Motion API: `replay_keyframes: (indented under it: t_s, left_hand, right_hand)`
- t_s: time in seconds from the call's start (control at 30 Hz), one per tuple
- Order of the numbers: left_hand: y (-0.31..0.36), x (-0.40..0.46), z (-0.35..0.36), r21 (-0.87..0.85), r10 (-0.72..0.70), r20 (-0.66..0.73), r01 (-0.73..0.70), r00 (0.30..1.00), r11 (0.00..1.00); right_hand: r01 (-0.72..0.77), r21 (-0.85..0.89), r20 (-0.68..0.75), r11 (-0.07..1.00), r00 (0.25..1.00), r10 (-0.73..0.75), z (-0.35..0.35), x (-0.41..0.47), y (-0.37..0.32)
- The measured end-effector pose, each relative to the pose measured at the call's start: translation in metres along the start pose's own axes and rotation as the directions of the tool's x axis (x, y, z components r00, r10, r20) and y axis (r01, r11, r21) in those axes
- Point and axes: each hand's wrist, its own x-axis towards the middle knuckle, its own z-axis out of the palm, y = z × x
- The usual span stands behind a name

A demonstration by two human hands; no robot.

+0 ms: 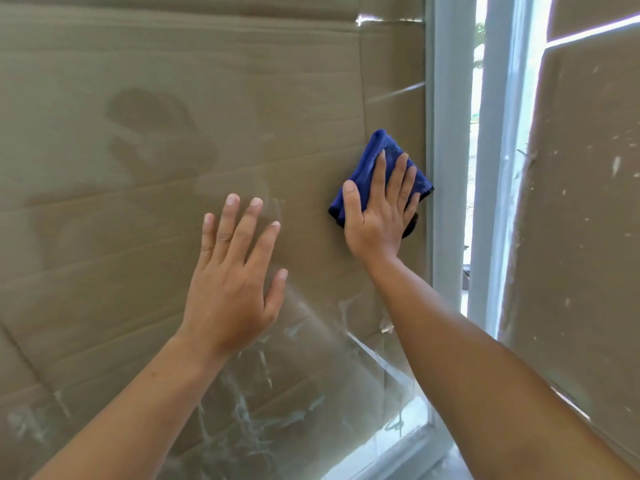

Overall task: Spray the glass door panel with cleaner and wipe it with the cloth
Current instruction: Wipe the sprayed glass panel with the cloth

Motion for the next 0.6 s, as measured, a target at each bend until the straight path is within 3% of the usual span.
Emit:
replay_keyframes:
  t_s: [0.17,0.27,0.6]
  left_hand:
    - [0.014,0.008,0.001,-0.028,-0.017,0.004,0.017,1.000,0.999]
    - [0.014,0.013,0.000,-0.030,-0.033,-0.020,0.033,0.999,0.999]
    - [-0.011,0.047,-0.020,0.022,-0.037,-0.102,0.040,0.994,0.999]
  right_hand:
    - [-0.249,0.086,0.050,0.965,0.968,0.246,-0.003,-0.017,0.037]
    - [-0.318,0.093,0.095,0.944,0.946,0.309,0.000,-0.032,0.041]
    - [-0.152,0.035,0.053,0.988,0.987,0.150,-0.031,0.089,-0.041]
